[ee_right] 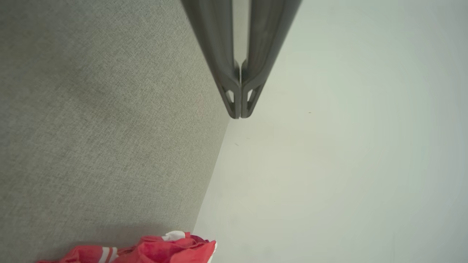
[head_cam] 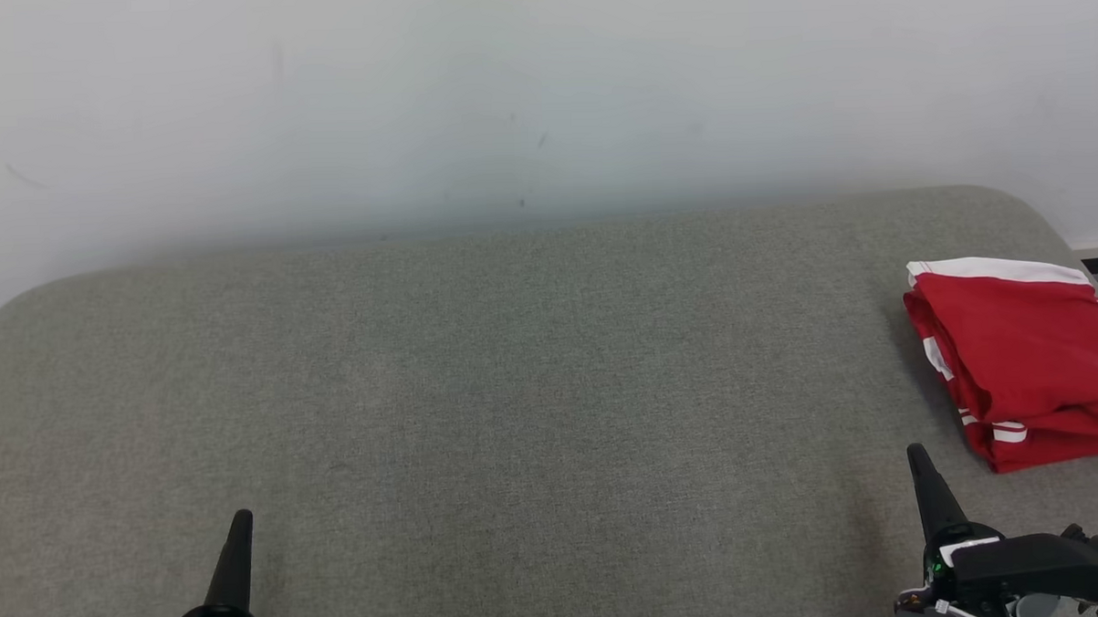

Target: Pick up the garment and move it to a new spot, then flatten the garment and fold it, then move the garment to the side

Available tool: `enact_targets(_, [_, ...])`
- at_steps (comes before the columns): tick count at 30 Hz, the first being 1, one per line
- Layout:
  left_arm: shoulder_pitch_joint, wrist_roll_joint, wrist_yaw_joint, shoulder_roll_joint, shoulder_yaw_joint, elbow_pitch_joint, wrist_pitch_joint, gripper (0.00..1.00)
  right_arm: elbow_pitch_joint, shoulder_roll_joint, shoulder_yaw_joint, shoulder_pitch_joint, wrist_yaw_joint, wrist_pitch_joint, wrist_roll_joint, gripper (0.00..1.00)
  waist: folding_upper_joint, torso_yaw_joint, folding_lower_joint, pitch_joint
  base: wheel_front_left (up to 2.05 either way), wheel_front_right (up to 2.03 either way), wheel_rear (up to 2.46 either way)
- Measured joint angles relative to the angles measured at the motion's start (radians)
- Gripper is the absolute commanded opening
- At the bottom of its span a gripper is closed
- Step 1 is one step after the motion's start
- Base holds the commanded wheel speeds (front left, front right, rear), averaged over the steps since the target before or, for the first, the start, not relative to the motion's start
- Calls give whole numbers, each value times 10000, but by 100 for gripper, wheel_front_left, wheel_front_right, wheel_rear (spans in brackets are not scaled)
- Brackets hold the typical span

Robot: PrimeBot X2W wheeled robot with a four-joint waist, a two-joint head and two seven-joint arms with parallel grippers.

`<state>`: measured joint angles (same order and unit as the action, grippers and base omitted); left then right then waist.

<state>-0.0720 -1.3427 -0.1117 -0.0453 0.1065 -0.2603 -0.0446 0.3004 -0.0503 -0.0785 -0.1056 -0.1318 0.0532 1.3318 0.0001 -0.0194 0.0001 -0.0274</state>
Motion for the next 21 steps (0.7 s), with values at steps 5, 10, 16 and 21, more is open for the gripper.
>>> enact_targets(5, [-41,-374,-25,-4,12,10,-119,0,-84,0,-54,-6,0,90,435,0,0,26,0,39,0,0,0])
enact_targets(10, [-80,-790,-38,-6,19,21,-228,0,-155,0,-109,-11,0,178,815,0,0,52,0,77,0,0,0])
enact_targets(16, [-185,-1254,-71,-10,33,35,-345,0,-247,0,-173,-17,0,274,1287,0,0,84,0,123,0,0,0])
enact_targets(21, [-225,-1586,-107,-12,40,50,-435,0,-301,0,-224,-21,0,360,1678,0,0,110,0,162,0,0,0])
